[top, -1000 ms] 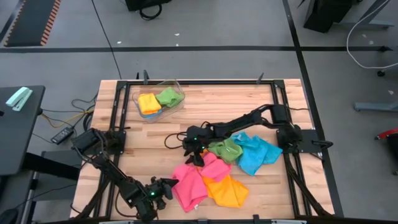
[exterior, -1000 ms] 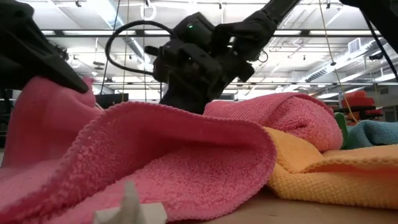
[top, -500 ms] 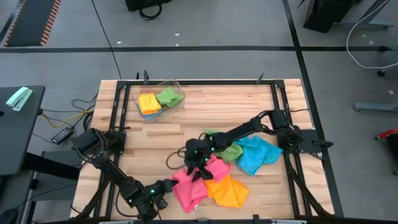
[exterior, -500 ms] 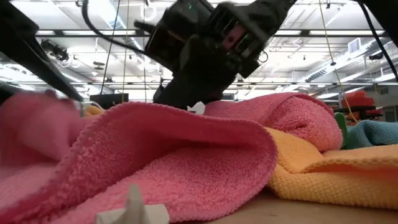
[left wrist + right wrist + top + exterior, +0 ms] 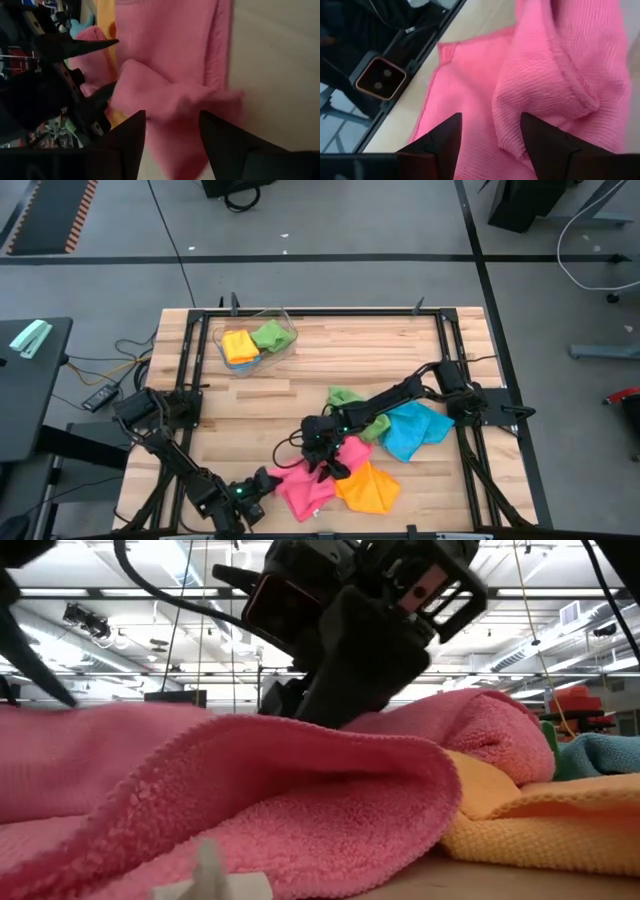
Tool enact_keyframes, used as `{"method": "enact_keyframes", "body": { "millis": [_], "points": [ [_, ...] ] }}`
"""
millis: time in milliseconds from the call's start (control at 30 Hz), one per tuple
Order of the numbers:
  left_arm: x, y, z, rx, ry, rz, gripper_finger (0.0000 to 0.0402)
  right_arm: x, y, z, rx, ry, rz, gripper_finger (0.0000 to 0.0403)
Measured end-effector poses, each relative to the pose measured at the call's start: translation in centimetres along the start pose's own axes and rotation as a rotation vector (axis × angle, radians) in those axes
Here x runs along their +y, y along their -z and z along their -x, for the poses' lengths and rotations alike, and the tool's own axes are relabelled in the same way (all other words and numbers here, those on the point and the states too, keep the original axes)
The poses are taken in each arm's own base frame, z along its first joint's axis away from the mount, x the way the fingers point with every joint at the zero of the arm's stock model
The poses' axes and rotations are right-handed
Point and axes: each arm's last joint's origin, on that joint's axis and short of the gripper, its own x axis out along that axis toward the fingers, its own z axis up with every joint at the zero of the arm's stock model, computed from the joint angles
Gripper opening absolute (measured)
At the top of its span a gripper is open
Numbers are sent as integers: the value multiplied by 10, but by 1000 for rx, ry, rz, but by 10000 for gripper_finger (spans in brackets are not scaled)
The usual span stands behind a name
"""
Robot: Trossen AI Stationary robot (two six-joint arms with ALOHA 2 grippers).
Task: Fold microfiber towels
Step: Fold the left pink microfiber towel
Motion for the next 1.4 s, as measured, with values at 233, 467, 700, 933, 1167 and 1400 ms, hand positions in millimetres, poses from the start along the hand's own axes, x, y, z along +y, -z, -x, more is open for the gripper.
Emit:
{"method": "enact_keyframes", "body": {
  "millis": [233, 467, 700, 933, 1167, 1400],
  "points": [
    [-3, -1, 4, -12, -6, 25, 184, 15, -5, 7, 28, 24, -5, 211],
    [0, -4, 3, -26, -15, 79, 161, 35, -24, 38, -6, 163, 58, 211],
    [0, -6, 3, -44, -11, 157, 143, 41, -35, 32, -95, 286, 167, 211],
    [2, -5, 1, -38, -10, 238, 126, 23, -23, 10, -89, 338, 141, 211],
    [-2, -7, 6, -56, 5, 305, 114, 14, -24, 15, -112, 343, 52, 211],
    [-2, -7, 6, -54, 5, 308, 104, 4, -18, 2, -153, 281, -60, 216]
  ]
}}
